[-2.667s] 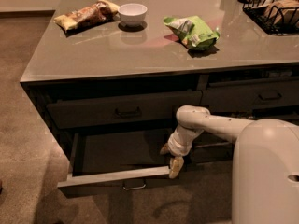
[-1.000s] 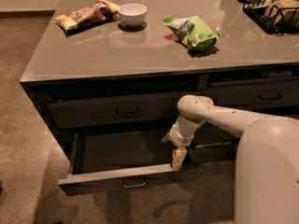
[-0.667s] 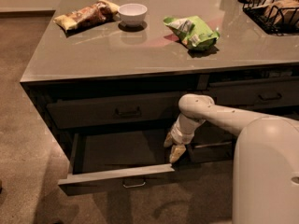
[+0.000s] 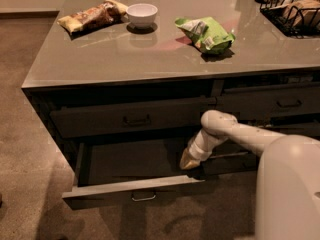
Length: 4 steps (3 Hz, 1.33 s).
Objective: Open middle drawer
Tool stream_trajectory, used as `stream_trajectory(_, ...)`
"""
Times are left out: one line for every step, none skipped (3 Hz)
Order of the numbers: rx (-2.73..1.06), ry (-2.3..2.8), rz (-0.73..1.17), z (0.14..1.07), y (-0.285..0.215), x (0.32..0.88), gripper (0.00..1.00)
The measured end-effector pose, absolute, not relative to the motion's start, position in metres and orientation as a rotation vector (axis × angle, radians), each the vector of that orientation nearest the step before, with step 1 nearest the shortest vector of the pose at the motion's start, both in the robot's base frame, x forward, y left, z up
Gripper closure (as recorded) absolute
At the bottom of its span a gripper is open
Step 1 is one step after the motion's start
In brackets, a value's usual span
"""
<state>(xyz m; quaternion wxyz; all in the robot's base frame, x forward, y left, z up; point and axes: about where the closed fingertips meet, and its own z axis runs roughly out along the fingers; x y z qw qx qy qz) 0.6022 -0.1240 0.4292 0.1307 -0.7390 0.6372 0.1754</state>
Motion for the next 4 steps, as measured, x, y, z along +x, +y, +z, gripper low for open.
stream_trajectory(-2.083, 1.783, 0.524, 0.410, -0.121, 0.596, 1.00)
stream_trajectory(-2.091, 1.718, 0.536, 0.399, -0.110, 0.592, 1.00)
stream_trajectory(-2.144, 1.672, 0.573, 0.392, -0.103, 0.588, 1.00)
stream_trajectory(-2.172, 1.628, 0.650, 0.389, -0.104, 0.572, 1.00)
